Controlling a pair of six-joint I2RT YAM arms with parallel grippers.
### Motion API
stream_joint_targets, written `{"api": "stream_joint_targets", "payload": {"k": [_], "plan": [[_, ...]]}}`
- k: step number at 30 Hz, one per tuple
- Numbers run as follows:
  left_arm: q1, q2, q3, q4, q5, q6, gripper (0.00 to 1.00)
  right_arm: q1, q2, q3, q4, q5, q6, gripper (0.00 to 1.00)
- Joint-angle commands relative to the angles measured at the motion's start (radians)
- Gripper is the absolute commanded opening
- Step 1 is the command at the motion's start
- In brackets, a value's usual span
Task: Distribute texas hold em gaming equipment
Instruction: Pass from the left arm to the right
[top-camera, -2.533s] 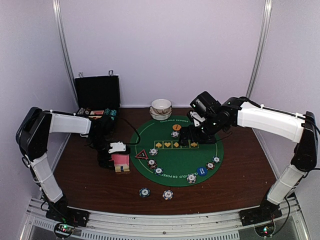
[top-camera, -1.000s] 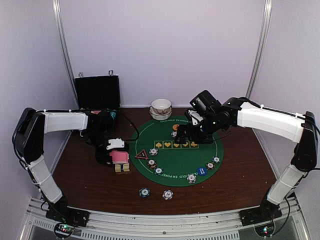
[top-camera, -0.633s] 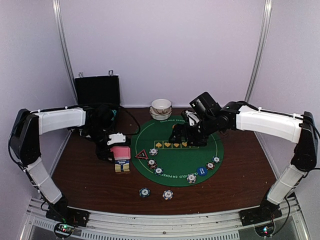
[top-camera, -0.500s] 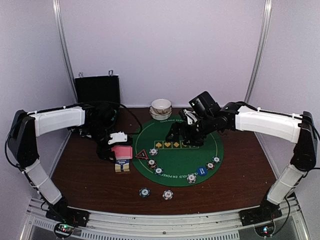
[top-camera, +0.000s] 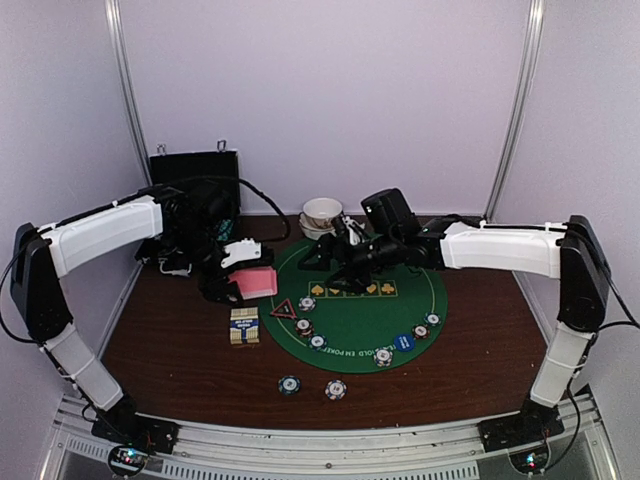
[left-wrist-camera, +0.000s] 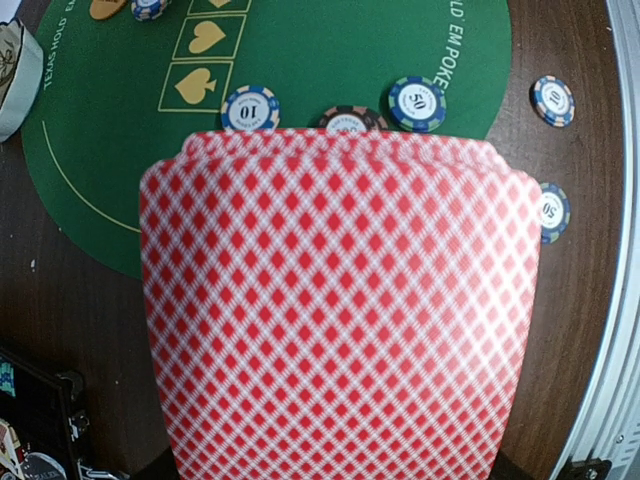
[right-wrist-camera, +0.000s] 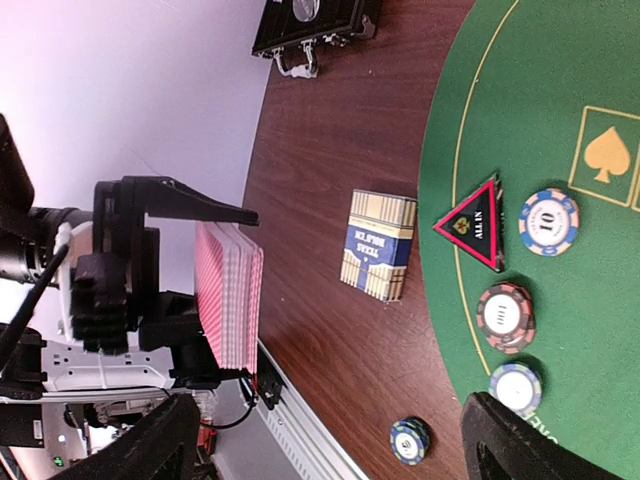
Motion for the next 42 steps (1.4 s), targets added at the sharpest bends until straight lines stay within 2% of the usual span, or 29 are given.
{"api": "stream_joint_targets", "payload": {"k": [1,5,14,18,23,28,36,42], "plan": [[-0.016,-0.019,0.046,-0.029,0.044,-0.028,0.00,0.030,0.078,0.066,0.142,-0.094,0.088,0.93],[-0.018,-0.019,0.067,-0.049,0.046,-0.032,0.00,0.045,0.135,0.108,0.178,-0.138,0.120,0.87],[-0.022,-0.026,0.077,-0.060,0.038,-0.039,0.00,0.052,0.233,0.090,0.480,-0.224,0.302,0.77],[-0.026,-0.026,0.077,-0.068,0.037,-0.034,0.00,0.057,0.270,0.098,0.547,-0.245,0.346,0.75],[-0.028,-0.023,0.079,-0.068,0.031,-0.028,0.00,0.062,0.313,0.093,0.672,-0.264,0.430,0.67],[-0.028,-0.014,0.085,-0.067,0.020,-0.029,0.00,0.074,0.345,0.117,0.700,-0.286,0.455,0.61],[-0.028,-0.003,0.082,-0.044,0.005,-0.028,0.00,0.084,0.389,0.145,0.750,-0.318,0.492,0.60],[-0.028,0.011,0.089,-0.030,0.001,-0.029,0.00,0.084,0.422,0.165,0.763,-0.325,0.520,0.32]]}}
